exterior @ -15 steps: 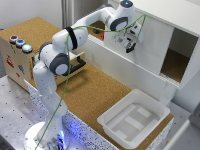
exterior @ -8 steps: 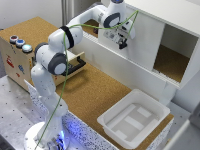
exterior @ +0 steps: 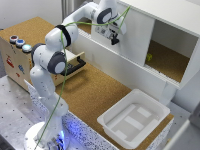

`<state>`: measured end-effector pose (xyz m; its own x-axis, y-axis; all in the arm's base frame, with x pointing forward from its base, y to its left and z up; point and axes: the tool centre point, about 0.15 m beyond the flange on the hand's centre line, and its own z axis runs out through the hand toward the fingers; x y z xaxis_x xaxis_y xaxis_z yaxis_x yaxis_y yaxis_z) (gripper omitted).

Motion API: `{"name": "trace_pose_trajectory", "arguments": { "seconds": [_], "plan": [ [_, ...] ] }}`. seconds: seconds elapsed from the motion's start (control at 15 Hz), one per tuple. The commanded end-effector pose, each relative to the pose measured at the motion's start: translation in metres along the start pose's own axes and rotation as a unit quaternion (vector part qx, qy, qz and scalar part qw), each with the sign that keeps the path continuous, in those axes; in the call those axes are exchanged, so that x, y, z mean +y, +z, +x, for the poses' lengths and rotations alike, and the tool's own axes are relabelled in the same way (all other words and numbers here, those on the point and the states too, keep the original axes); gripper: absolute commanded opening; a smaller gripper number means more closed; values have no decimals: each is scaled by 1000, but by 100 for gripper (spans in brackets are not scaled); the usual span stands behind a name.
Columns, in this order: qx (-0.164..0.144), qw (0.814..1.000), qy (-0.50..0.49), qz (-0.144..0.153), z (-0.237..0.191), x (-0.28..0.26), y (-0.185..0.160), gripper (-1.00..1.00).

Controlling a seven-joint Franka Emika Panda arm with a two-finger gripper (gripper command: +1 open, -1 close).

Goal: Push the door to the left

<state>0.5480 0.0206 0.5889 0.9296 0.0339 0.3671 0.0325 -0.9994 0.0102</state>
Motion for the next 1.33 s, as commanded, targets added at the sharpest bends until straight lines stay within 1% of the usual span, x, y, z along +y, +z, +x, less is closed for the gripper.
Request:
{"name": "trace_pose_trajectory", "arguments": {
  "seconds": [0.0,0.13,0.47,0.93,1.07,1.13,1.27],
  "plan": [
    [-3,998,-21,-57,9,-66,6,-100],
    [-8,998,-41,-49,9,-88,11,-100],
    [7,997,-71,-36,11,-124,7,-100],
    [18,992,-121,-7,11,-164,6,-100],
    [19,993,-118,-6,11,-166,2,-100],
    [24,993,-113,-15,9,-164,-2,100],
    [33,993,-108,-21,0,-156,-14,100]
  ]
}}
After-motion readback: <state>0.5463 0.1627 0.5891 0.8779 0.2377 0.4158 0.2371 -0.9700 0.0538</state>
